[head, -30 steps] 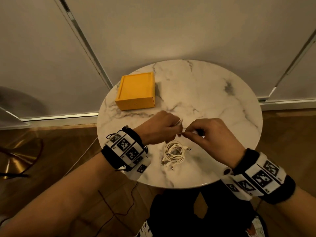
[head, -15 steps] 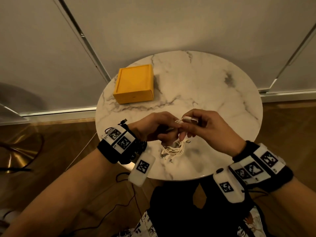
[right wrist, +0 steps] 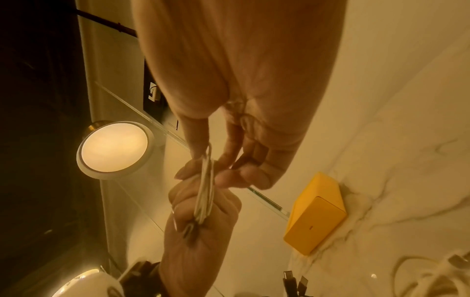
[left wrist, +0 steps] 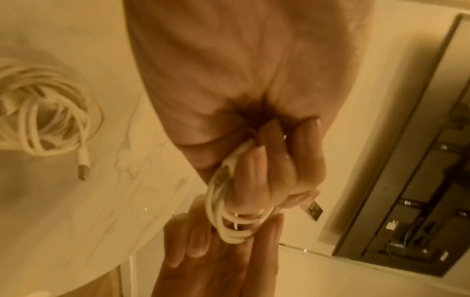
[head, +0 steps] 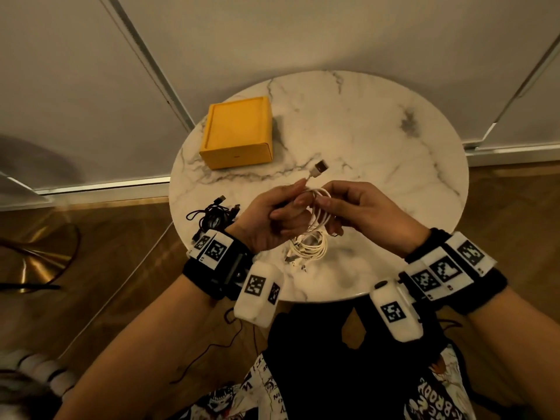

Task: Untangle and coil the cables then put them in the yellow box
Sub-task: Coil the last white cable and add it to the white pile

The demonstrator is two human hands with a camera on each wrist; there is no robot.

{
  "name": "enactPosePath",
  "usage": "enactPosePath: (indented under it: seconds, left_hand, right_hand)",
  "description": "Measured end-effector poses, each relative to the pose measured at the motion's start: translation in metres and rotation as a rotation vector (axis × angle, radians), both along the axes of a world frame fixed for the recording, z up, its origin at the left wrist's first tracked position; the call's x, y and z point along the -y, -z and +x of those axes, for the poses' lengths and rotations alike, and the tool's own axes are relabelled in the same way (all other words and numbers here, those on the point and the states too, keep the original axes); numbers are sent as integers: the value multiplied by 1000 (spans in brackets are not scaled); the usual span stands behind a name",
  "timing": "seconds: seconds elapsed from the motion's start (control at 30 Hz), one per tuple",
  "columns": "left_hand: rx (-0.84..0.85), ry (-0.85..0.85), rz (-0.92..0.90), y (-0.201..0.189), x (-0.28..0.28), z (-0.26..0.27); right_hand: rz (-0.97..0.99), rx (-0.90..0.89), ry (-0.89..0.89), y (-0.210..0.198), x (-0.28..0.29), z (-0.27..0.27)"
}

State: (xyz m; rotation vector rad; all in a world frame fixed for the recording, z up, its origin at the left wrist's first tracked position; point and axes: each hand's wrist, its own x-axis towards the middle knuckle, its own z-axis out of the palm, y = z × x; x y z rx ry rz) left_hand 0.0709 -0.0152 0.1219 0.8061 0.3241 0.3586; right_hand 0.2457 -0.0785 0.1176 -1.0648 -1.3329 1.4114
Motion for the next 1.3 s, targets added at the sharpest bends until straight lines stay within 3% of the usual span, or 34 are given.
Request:
enactPosePath:
  seconds: [0.17, 0.27, 0.37, 0.5, 0.67, 0.8, 0.93, 1.13, 1.3]
  left_hand:
    - [-48, -117, 27, 6, 10, 9]
    - [-202, -341, 301, 6, 15, 17]
    - [-350, -566, 530, 5, 27, 27]
    - [-356, -867, 477, 10, 38, 40]
    - [-382, -1002, 450, 15, 42, 52]
    - [-385, -1053, 526, 20, 42, 55]
    - [-379, -1102, 729, 22, 36, 35]
    - [-700, -736, 1489, 15, 30, 9]
    - [-849, -645, 1714, 14, 24, -3]
  right_hand:
    - [32, 8, 35, 5, 2, -4]
    - [38, 12, 148, 13, 1, -6]
    - [151, 224, 260, 19, 1, -9]
    - [279, 436, 368, 25, -1, -19]
    - [198, 278, 430, 34, 2, -26]
    - [195, 352, 495, 32, -2, -21]
    - [146, 438, 525, 39, -4, -3]
    - [138, 571, 467, 36, -1, 5]
    - [128, 658, 448, 38, -1, 0]
